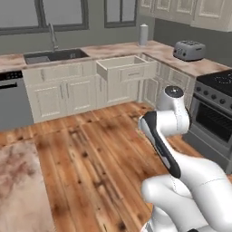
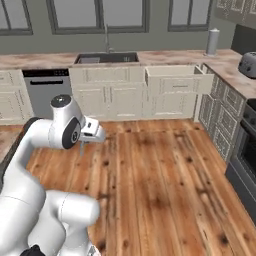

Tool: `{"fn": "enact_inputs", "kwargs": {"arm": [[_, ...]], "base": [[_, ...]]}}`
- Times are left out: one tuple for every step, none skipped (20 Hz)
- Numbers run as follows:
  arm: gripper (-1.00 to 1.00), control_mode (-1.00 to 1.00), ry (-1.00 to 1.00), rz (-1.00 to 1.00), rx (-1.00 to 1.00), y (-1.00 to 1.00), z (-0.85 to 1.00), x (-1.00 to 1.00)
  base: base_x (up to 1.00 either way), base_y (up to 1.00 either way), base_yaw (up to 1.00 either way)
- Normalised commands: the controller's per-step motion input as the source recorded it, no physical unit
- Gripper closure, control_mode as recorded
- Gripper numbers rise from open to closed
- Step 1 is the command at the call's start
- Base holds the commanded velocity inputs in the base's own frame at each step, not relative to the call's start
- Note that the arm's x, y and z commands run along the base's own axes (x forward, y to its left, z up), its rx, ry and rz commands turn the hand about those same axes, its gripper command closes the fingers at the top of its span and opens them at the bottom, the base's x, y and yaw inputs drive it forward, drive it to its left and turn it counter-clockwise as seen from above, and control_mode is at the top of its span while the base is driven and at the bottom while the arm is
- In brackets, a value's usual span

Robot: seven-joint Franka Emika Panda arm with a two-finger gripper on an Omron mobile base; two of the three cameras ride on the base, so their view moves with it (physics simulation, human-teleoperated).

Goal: Organize the utensils by type. Pick up the wooden spoons from the counter and place them in the open cabinet. Then pick up the metallic utensils from the counter and place them in the open drawer.

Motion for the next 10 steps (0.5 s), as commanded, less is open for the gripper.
{"fn": "enact_inputs", "kwargs": {"arm": [[1.0,1.0,0.0,0.0,0.0,0.0,0.0,0.0],[1.0,1.0,0.0,0.0,0.0,0.0,0.0,0.0],[1.0,1.0,0.0,0.0,0.0,0.0,0.0,0.0],[1.0,1.0,0.0,0.0,0.0,0.0,0.0,0.0],[1.0,1.0,0.0,0.0,0.0,0.0,0.0,0.0],[1.0,1.0,0.0,0.0,0.0,0.0,0.0,0.0],[1.0,1.0,0.0,0.0,0.0,0.0,0.0,0.0],[1.0,1.0,0.0,0.0,0.0,0.0,0.0,0.0],[1.0,1.0,0.0,0.0,0.0,0.0,0.0,0.0],[1.0,1.0,0.0,0.0,0.0,0.0,0.0,0.0]], "base": [[0.81,0.0,-0.41],[0.89,0.0,-0.35],[0.93,0.0,-0.32],[0.98,0.0,-0.28],[1.0,0.0,-0.23],[1.0,0.0,-0.19],[1.0,0.03,-0.14],[1.0,0.03,-0.13],[1.0,0.03,-0.12],[1.0,0.04,-0.11]]}}
